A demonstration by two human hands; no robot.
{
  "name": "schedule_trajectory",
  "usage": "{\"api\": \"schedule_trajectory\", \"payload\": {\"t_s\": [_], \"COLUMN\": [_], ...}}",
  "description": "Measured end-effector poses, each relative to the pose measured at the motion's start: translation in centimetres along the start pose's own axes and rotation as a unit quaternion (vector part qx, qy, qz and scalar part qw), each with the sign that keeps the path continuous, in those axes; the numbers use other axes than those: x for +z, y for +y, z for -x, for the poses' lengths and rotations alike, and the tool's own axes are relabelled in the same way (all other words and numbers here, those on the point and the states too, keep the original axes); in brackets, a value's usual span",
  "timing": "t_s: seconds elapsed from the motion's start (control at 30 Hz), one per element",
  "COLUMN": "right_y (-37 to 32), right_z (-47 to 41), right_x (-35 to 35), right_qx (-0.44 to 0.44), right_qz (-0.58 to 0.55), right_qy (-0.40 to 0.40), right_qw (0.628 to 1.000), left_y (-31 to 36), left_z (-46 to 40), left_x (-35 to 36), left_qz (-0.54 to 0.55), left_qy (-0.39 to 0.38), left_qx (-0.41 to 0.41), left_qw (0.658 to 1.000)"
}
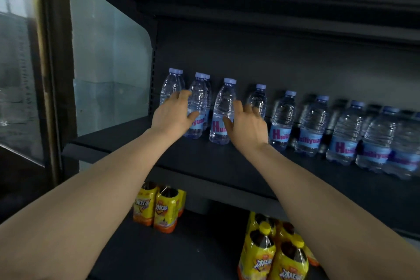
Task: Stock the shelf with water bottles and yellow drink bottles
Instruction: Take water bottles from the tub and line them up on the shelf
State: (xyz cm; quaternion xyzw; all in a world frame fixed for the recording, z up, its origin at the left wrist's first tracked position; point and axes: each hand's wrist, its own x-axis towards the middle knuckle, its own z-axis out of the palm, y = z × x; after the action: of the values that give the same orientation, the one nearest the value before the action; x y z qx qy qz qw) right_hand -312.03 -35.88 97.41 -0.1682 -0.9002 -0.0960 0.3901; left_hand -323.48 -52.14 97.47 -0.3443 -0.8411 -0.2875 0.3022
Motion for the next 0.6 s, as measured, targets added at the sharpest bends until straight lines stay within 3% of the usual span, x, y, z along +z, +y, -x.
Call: {"api": "schedule_trajectory", "payload": {"t_s": [0.2, 0.6], "right_y": [-2.3, -6.6], "right_z": [5.3, 20.4], "right_x": [-4.0, -8.4], "right_qx": [-0.073, -0.114], "right_qz": [0.035, 0.03], "right_qy": [0.064, 0.051], "right_qw": [0.995, 0.992], "left_y": [1.4, 0.3], "left_z": [5.3, 21.8], "left_x": [-4.4, -8.8], "left_qz": [-0.065, -0.064], "left_qy": [0.029, -0.018], "left_qx": [0.082, 0.142], "left_qw": [0.994, 0.988]}}
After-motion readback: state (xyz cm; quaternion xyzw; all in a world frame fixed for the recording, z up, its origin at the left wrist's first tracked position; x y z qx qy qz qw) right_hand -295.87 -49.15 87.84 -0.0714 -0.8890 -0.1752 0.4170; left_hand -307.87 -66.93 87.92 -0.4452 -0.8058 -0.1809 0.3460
